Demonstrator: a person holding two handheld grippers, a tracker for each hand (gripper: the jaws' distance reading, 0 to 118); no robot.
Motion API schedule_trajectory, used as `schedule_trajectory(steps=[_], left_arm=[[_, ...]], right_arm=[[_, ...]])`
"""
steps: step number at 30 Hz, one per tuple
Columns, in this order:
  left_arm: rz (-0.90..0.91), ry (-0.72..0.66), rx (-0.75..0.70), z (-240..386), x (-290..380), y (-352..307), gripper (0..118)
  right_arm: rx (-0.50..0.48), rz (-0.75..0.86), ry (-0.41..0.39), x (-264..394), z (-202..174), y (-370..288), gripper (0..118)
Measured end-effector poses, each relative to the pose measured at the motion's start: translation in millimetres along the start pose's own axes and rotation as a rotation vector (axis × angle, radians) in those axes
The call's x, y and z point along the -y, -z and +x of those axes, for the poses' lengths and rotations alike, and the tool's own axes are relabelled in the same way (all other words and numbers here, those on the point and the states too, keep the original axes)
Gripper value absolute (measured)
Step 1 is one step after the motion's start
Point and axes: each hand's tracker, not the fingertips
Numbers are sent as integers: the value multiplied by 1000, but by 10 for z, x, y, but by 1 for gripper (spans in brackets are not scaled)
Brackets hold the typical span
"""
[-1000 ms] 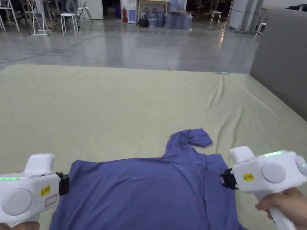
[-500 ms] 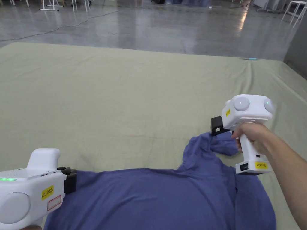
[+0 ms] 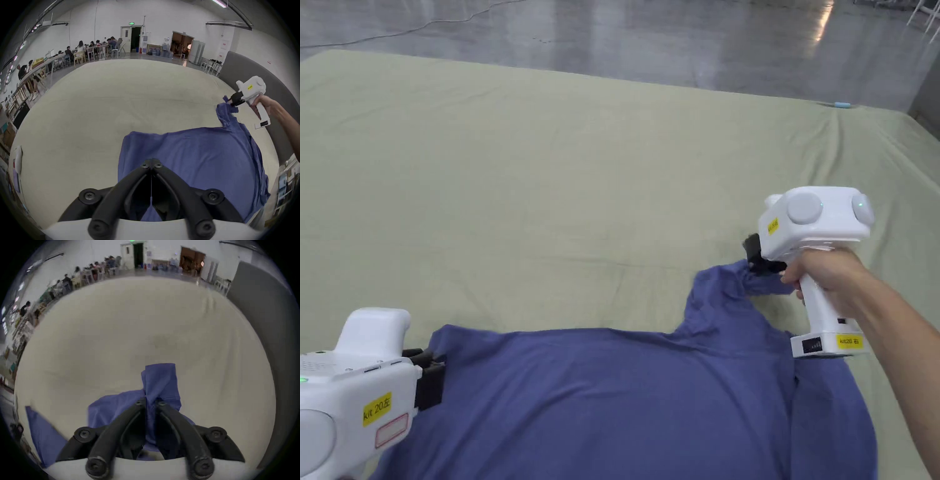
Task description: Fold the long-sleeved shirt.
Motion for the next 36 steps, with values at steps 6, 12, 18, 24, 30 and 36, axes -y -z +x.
schedule_trajectory(steps=[6,12,18,24,30,36], left_arm=[[49,-16,16,45,50,-334,0],[71,-13,41,145,227,-705,0],[69,-2,52,258,386,-890,0],[48,11,65,318,450,-1037,0],[77,16,84,253,539,-1298,0],[71,21,86,204,695,-1395,0]], right_arm=[[-153,214,-109,665,-163,-1487,4],[-196,155,-121,1848,-241,-1958,4],[-196,-91,-28,2751,-279,-1269,5],[-187,-47,80,2766,-234,-1214,68],[-182,161,70,2961,-117,-2414,89],[-157,123,88,3428,-68,-2589,0]])
